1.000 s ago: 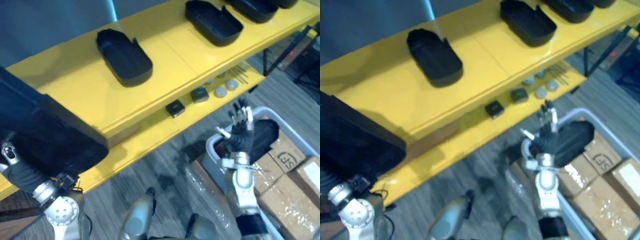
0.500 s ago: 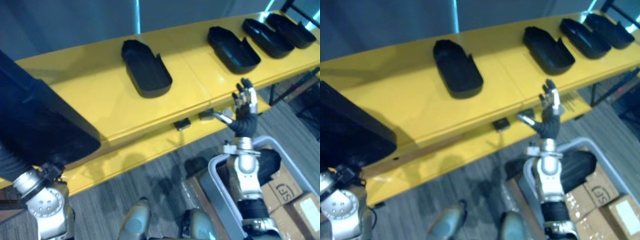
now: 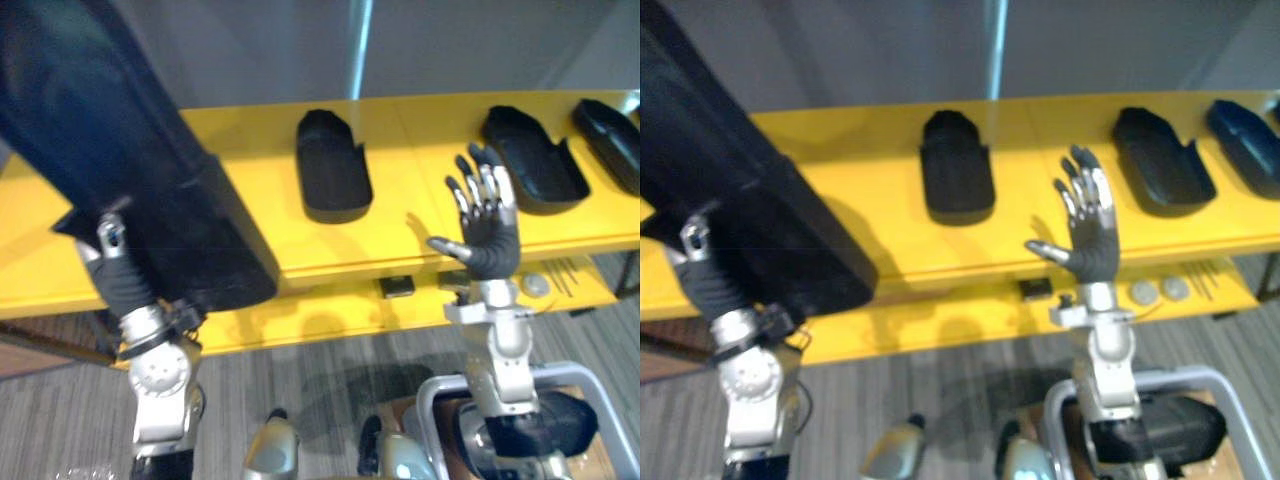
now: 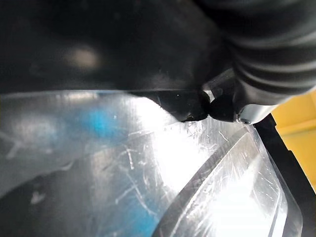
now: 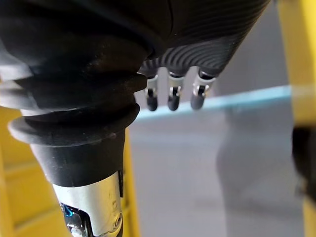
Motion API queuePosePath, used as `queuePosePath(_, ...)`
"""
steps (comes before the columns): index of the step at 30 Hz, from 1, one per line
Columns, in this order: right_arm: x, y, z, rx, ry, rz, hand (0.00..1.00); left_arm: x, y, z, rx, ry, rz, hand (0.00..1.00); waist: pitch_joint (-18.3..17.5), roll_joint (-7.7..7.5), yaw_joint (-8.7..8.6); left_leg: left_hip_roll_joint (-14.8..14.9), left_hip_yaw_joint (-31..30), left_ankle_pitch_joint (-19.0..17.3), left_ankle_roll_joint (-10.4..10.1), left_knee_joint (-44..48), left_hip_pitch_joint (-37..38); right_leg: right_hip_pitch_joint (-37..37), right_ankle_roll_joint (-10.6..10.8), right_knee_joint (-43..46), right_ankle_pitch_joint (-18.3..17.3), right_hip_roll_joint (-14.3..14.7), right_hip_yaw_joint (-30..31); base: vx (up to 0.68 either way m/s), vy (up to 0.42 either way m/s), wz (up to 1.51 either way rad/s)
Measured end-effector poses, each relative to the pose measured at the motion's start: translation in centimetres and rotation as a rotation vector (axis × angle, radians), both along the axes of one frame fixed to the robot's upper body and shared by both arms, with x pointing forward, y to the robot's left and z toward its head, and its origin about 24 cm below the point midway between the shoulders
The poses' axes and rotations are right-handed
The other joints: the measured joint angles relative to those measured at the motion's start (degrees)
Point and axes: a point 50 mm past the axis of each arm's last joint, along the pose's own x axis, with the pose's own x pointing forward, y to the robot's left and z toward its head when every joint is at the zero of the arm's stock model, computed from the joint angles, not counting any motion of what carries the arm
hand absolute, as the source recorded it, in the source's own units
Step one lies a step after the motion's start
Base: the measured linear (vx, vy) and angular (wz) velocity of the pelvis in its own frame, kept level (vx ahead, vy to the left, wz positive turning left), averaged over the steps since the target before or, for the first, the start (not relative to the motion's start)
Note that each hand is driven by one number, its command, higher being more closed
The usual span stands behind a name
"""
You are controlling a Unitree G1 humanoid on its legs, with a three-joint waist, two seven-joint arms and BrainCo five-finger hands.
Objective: Walk over and take plastic housings, then place them on the shelf
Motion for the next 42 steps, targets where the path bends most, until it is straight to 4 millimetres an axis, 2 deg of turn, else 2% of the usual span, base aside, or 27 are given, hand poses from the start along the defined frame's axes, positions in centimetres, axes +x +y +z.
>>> queuePosePath(4, 0.3, 3.1, 0.1, -0.003, -0.005, 0.118, 0.00, -0.8, 1.4, -2.4, -0.007, 0.144, 0.068, 1.00, -0.21, 0.16, 1.44, -0.63, -0.05, 2.52, 0.70, -3.90, 3.15, 4.34, -0.34, -0.04, -2.53, -1.31, -3.47, -0.02, -0.021, 0.63)
queuePosePath(5, 0.2, 4.1, 0.2, -0.008, -0.007, 0.152, 0.00, -1.2, 1.9, -2.9, -0.006, 0.170, 0.089, 1.00, -0.31, 0.29, 1.80, -0.48, 0.17, 2.46, 1.19, -4.75, 3.08, 4.47, 0.48, -0.10, -3.16, -1.40, -3.91, -0.06, -0.027, 0.49)
queuePosePath(8, 0.2, 5.7, -0.2, -0.052, 0.021, 0.168, 0.00, -2.3, 3.0, -3.8, 0.004, 0.215, 0.134, 1.00, -0.40, 0.75, 1.81, 0.99, 4.11, 4.10, 2.73, -6.00, 3.08, 5.67, 0.50, -0.75, -3.13, -1.67, -4.70, -0.02, 0.007, 0.50)
queuePosePath(11, 0.6, 5.7, -0.6, -0.053, 0.059, 0.117, 0.00, -3.1, 4.1, -4.0, 0.018, 0.234, 0.167, 1.00, -0.56, 0.71, 2.17, 0.69, 5.07, 5.07, 1.16, -6.49, 3.89, 6.10, 0.91, -0.79, -2.82, -2.05, -4.30, 0.05, 0.048, 0.01)
queuePosePath(14, 1.3, 4.9, -1.6, -0.025, 0.137, 0.031, 0.00, -3.3, 4.2, -3.6, 0.040, 0.224, 0.154, 1.00, -0.63, 0.59, 2.07, 0.67, 6.88, 5.30, 0.86, -6.74, 4.52, 6.08, 1.72, -1.69, -1.16, -2.08, -2.74, 0.04, 0.062, -0.25)
queuePosePath(16, 1.3, 3.9, -2.2, -0.010, 0.169, -0.040, 0.00, -3.0, 4.1, -3.3, 0.078, 0.240, 0.141, 1.00, -0.77, 0.62, 1.39, 0.66, 8.28, 5.12, 1.12, -6.83, 5.01, 6.09, 1.99, -2.44, -0.46, -2.08, -1.34, 0.01, 0.058, -0.36)
queuePosePath(19, 0.6, 1.0, -3.6, 0.022, 0.226, -0.172, 0.00, -2.1, 4.5, -3.4, 0.131, 0.312, 0.132, 1.00, -0.85, 0.61, -0.32, 0.79, 10.79, 4.82, 1.57, -7.02, 6.20, 5.98, 2.28, -3.19, 0.47, -2.01, 1.15, -0.02, 0.061, -0.43)
queuePosePath(21, -1.0, -1.9, -4.4, 0.009, 0.245, -0.269, 0.00, -0.7, 5.7, -4.4, 0.132, 0.415, 0.146, 1.00, -1.56, 0.74, -2.15, 0.93, 13.88, 4.52, 1.95, -7.40, 6.78, 4.31, 2.17, -3.13, 0.55, -2.04, 4.29, -0.05, 0.062, -0.62)
queuePosePath(24, -2.6, -3.5, -3.3, -0.024, 0.188, -0.315, 0.00, 0.1, 7.1, -5.5, 0.126, 0.523, 0.194, 1.00, -1.86, 1.04, -4.19, 1.04, 16.78, 4.06, 2.47, -7.91, 6.81, 2.15, 2.23, -2.24, 0.69, -2.02, 7.15, -0.05, 0.047, -0.56)
queuePosePath(26, -4.5, -4.8, -2.4, -0.096, 0.131, -0.383, 0.00, 0.6, 8.7, -6.4, 0.080, 0.609, 0.258, 1.00, -2.20, 1.20, -6.75, 1.44, 19.60, 3.56, 2.43, -8.05, 6.93, 0.13, 2.26, -1.08, 0.68, -1.82, 9.94, -0.03, 0.025, -0.61)
queuePosePath(27, -5.0, -5.2, -2.4, -0.106, 0.126, -0.397, 0.00, 0.8, 9.0, -6.5, 0.071, 0.626, 0.269, 1.00, -2.34, 1.24, -7.09, 1.60, 20.29, 3.48, 2.39, -8.12, 6.95, -0.39, 2.27, -0.89, 0.69, -1.69, 10.58, 0.01, 0.005, -0.52)
queuePosePath(29, -6.4, -6.1, -2.6, -0.131, 0.131, -0.438, 0.00, 1.3, 10.5, -6.4, 0.049, 0.678, 0.347, 1.00, -2.50, 1.28, -9.08, 2.00, 22.46, 3.18, 2.17, -8.12, 7.05, -1.97, 2.26, 0.25, 0.68, -1.14, 12.67, 0.02, -0.001, -0.46)
queuePosePath(30, -6.5, -6.1, -2.7, -0.145, 0.134, -0.447, 0.00, 1.3, 11.0, -6.3, 0.041, 0.681, 0.368, 1.00, -2.50, 1.29, -9.51, 2.14, 22.97, 3.13, 2.07, -8.09, 7.04, -2.35, 2.23, 0.56, 0.67, -1.00, 13.06, 0.03, -0.005, -0.42)
queuePosePath(34, -7.9, -7.0, -4.2, -0.211, 0.206, -0.534, 0.00, 1.9, 14.1, -4.1, 0.041, 0.693, 0.494, 1.00, -2.51, 1.33, -10.32, 2.88, 25.62, 2.55, 1.66, -8.02, 6.71, -4.91, 2.25, 2.16, 0.64, -0.50, 15.38, 0.03, -0.009, -0.28)
queuePosePath(39, -9.5, -8.4, -6.0, -0.192, 0.302, -0.634, 0.00, 2.0, 17.3, -1.4, 0.039, 0.722, 0.594, 1.00, -2.52, 1.50, -11.68, 4.05, 29.10, 0.81, 1.57, -6.43, 6.57, -5.24, 2.35, 2.52, 0.28, -0.20, 16.31, 0.05, -0.002, -0.11)
queuePosePath(42, -10.4, -8.9, -7.4, -0.172, 0.359, -0.681, 0.00, 1.4, 19.9, 0.2, 0.033, 0.792, 0.666, 1.00, -2.61, 1.70, -12.63, 4.43, 30.65, -0.06, 1.22, -4.89, 5.37, -6.15, 2.59, 2.18, 0.44, 0.06, 17.44, 0.05, 0.020, -0.15)
